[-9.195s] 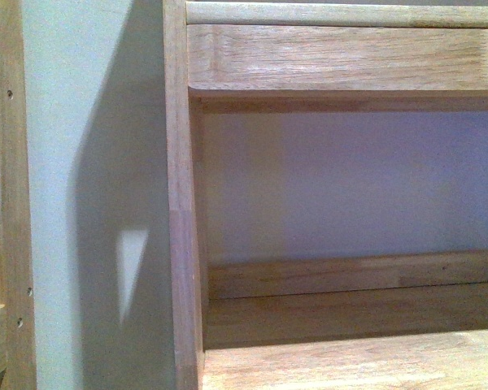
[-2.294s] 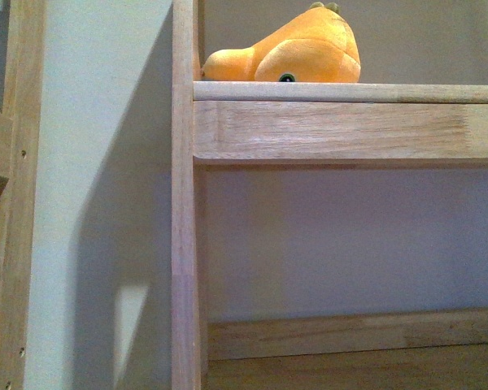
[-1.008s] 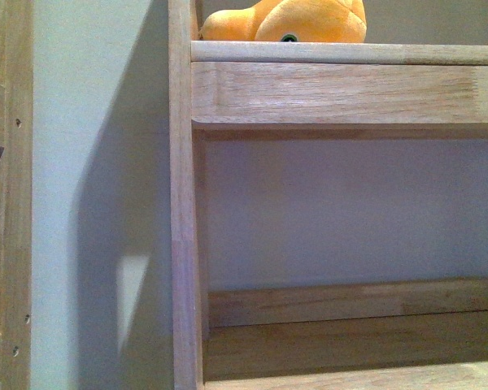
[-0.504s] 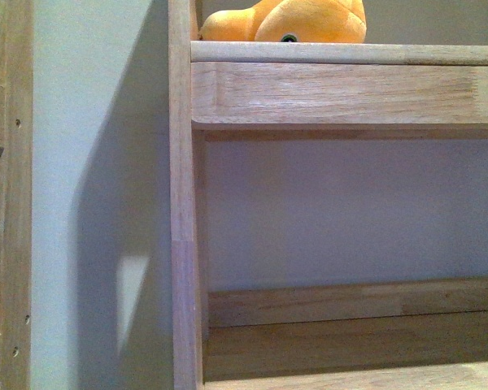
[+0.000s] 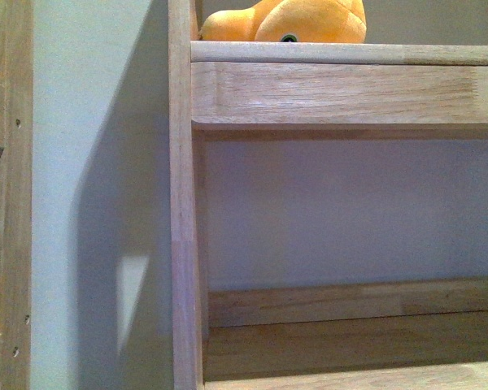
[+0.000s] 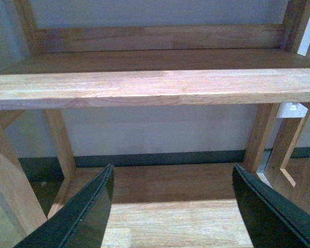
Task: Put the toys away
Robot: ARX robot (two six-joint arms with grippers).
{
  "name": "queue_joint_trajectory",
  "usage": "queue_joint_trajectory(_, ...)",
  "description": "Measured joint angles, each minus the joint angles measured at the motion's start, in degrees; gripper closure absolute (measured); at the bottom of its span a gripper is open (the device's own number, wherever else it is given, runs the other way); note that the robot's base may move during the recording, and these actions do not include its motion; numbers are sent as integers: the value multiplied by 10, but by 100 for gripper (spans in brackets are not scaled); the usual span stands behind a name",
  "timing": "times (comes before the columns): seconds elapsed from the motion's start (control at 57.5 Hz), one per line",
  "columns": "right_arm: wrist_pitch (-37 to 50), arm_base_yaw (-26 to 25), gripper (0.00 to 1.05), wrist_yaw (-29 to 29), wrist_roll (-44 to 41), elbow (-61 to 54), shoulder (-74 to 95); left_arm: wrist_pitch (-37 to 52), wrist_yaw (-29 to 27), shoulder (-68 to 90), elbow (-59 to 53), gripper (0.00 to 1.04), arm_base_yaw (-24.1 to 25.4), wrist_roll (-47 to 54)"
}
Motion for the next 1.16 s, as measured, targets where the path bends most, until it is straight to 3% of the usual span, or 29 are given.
queue_joint_trajectory(0.156,0,0,5,0,0,0,0,0,0,0,0,6,0,0)
queue_joint_trajectory(1.165,0,0,7,0,0,0,0,0,0,0,0,6,0,0)
